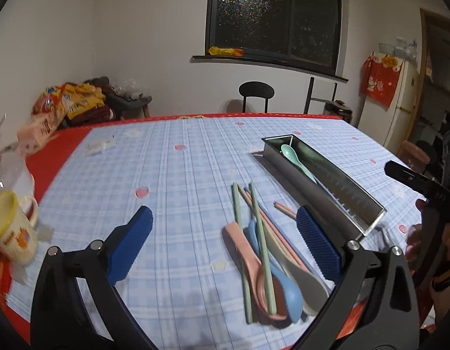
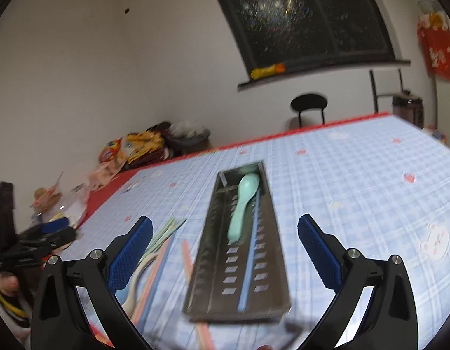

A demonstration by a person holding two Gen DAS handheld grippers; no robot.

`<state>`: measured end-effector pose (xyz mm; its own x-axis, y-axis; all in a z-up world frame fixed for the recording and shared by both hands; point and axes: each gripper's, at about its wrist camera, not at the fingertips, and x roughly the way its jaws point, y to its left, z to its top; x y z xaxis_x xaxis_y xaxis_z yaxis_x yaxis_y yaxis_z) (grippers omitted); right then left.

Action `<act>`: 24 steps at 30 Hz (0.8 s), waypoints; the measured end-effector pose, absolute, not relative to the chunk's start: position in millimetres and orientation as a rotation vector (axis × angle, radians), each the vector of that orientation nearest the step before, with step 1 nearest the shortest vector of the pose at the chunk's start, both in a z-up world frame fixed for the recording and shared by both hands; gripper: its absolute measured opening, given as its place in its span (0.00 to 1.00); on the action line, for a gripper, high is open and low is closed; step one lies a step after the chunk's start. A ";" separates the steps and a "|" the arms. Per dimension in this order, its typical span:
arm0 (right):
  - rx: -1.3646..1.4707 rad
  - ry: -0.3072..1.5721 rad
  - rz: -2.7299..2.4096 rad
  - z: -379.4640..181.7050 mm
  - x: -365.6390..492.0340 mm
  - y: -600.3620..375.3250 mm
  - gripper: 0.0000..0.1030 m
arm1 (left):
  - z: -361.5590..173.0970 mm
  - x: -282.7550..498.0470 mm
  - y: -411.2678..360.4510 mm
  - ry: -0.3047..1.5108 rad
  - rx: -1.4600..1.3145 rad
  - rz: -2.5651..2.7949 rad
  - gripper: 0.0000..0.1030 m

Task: Organize utensils
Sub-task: 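Move the right tool to a beige chopstick and close on it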

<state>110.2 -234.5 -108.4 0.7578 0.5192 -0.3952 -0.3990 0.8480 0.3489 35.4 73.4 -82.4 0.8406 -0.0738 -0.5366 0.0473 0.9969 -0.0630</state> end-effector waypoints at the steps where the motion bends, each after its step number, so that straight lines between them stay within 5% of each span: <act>1: 0.245 0.527 0.528 -108.5 108.7 -233.8 0.95 | -84.6 32.8 72.7 0.565 -0.054 -0.068 0.95; 8: 0.111 0.632 0.569 -117.9 79.6 -224.0 0.93 | -108.7 16.2 72.6 0.575 -0.034 -0.133 0.94; 15: 0.044 0.756 0.575 -138.2 64.1 -205.0 0.47 | -120.6 10.3 74.8 0.563 -0.054 -0.209 0.94; 24: -0.040 0.799 0.559 -149.8 58.6 -180.7 0.23 | -120.9 6.9 76.9 0.553 -0.081 -0.239 0.94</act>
<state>58.6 -180.7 -149.8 0.5608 0.4598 -0.6885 -0.4893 0.8549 0.1724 6.9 76.9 -120.9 0.8242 -0.2463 -0.5099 0.2031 0.9691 -0.1399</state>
